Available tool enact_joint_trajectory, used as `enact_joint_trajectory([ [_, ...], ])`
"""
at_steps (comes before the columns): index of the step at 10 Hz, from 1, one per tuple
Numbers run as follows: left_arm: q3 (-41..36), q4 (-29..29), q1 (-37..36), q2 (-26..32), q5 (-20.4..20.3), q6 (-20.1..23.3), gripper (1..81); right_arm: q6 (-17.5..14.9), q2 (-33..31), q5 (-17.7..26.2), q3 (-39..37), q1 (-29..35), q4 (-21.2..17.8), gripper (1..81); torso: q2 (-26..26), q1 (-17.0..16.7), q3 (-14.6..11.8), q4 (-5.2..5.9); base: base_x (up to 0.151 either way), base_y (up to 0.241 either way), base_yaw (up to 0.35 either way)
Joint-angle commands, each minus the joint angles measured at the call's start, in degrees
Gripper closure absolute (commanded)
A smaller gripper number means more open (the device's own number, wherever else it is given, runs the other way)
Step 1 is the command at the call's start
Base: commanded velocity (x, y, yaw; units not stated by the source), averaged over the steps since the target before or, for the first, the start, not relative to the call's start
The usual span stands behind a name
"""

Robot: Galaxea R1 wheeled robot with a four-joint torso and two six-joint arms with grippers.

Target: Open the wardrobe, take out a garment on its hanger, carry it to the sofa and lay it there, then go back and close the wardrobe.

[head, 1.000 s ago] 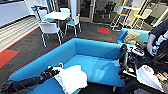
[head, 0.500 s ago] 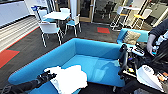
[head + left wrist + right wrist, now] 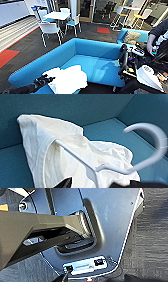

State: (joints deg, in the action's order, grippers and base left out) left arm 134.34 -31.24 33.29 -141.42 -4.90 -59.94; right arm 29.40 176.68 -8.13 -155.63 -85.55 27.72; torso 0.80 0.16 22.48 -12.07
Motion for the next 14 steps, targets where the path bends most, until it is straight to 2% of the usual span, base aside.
enact_joint_trajectory([
  [1, 0.13, -0.04, -6.44, 1.84, 0.42, -0.09, 1.0, -0.22, -0.16, 3.12, 0.16, -0.19, 0.58, 1.0, 0.00, 0.00, 0.00, 0.00, 0.000, 0.000, 0.000],
  [4, 0.13, -0.21, -3.81, 1.84, 0.33, -0.18, 1.0, -0.22, -0.25, 3.04, 0.16, -0.28, 0.58, 1.0, 0.00, 0.00, 0.00, 0.00, 0.000, 0.000, 0.000],
  [6, -0.22, -3.10, 1.63, -0.17, -0.90, 0.35, 1.0, -0.22, -0.25, 3.03, 0.16, -0.02, 0.50, 1.0, 0.00, 0.00, 0.00, 0.00, 0.000, 0.000, 0.000],
  [8, -0.30, -11.38, 8.58, -4.57, -1.34, 0.26, 1.0, -0.14, -0.25, 3.12, 0.16, 0.42, 0.32, 1.0, 0.00, 0.00, 0.00, 0.00, 0.000, 0.000, 0.000],
  [10, -2.22, -20.04, 13.15, -6.34, -1.77, 0.27, 1.0, -0.14, -0.25, 3.12, 0.16, 0.51, 0.32, 1.0, 0.00, 0.00, 0.00, 0.00, 0.000, 0.000, 0.000],
  [11, -4.59, -25.30, 15.09, -5.99, -1.69, 0.26, 1.0, -0.14, -0.25, 3.03, 0.16, 0.51, 0.32, 1.0, 0.00, 0.00, -1.97, 0.00, 0.000, 0.000, 0.000],
  [14, -8.04, -33.53, 21.58, -4.84, -1.69, 0.35, 1.0, -0.14, -0.25, 3.03, 0.16, 1.03, 0.32, 1.0, 0.02, 0.00, -3.78, 0.00, 0.000, 0.000, 0.000],
])
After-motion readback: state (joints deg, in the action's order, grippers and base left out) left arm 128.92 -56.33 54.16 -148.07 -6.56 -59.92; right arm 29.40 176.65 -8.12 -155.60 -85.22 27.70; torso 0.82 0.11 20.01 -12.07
